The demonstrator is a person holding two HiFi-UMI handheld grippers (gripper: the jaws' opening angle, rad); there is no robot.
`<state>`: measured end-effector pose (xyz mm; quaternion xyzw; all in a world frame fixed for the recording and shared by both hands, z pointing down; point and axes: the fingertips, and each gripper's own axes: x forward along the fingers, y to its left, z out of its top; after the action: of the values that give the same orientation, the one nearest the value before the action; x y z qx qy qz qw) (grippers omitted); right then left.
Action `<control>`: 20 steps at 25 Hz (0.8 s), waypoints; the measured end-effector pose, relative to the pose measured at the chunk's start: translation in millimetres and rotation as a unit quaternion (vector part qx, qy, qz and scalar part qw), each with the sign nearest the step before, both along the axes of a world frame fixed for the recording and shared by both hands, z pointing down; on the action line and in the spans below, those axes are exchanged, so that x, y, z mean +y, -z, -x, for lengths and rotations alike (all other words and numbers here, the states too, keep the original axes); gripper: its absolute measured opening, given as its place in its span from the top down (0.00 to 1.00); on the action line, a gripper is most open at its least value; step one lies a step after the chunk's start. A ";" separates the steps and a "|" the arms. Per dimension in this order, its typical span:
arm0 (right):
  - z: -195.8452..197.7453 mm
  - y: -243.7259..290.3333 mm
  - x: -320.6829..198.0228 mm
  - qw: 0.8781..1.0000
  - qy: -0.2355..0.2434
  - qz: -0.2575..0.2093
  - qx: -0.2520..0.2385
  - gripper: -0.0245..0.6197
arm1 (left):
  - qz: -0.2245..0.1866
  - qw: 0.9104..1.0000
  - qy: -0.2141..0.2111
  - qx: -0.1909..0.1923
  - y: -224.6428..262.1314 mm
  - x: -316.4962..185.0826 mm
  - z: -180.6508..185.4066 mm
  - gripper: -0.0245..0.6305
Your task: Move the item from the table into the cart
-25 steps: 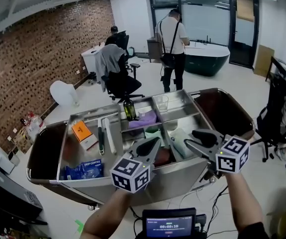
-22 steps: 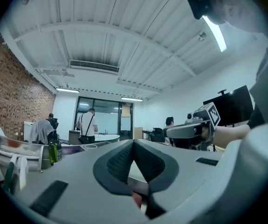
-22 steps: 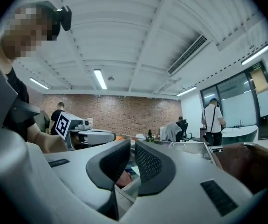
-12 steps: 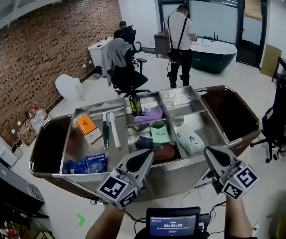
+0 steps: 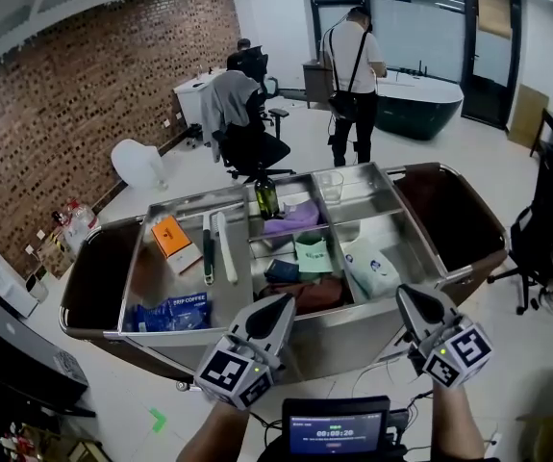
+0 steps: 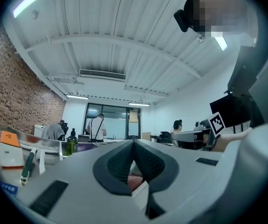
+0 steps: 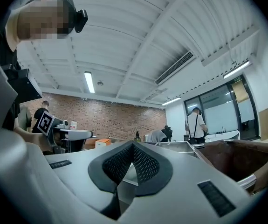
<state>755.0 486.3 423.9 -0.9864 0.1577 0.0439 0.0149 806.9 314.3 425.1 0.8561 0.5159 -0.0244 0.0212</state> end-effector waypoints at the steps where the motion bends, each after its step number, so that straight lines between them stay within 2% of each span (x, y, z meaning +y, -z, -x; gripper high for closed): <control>1: 0.0 0.4 -0.7 1.000 0.002 0.000 0.001 0.96 | 0.000 1.000 -0.002 -0.002 -1.5 0.7 0.5 0.96; 8: -1.8 1.4 -5.7 1.000 0.006 0.003 0.000 0.96 | 0.004 1.000 -0.002 -0.011 -6.6 0.8 -1.0 0.96; 13: -2.8 -1.6 -9.9 1.000 0.004 0.005 -0.010 0.96 | -0.016 1.000 0.008 0.024 -0.5 1.9 1.7 0.96; 17: -0.9 -2.7 -12.4 1.000 0.006 0.004 -0.012 0.96 | -0.009 1.000 0.006 0.004 -3.1 0.8 2.2 0.96; 20: 0.4 -2.8 -12.5 1.000 0.005 0.003 -0.012 0.96 | -0.014 1.000 0.004 0.010 -4.8 1.6 3.8 0.96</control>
<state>754.7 473.8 426.8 -0.9861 0.1623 0.0318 0.0144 803.1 315.9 429.9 0.8581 0.5128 -0.0257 0.0044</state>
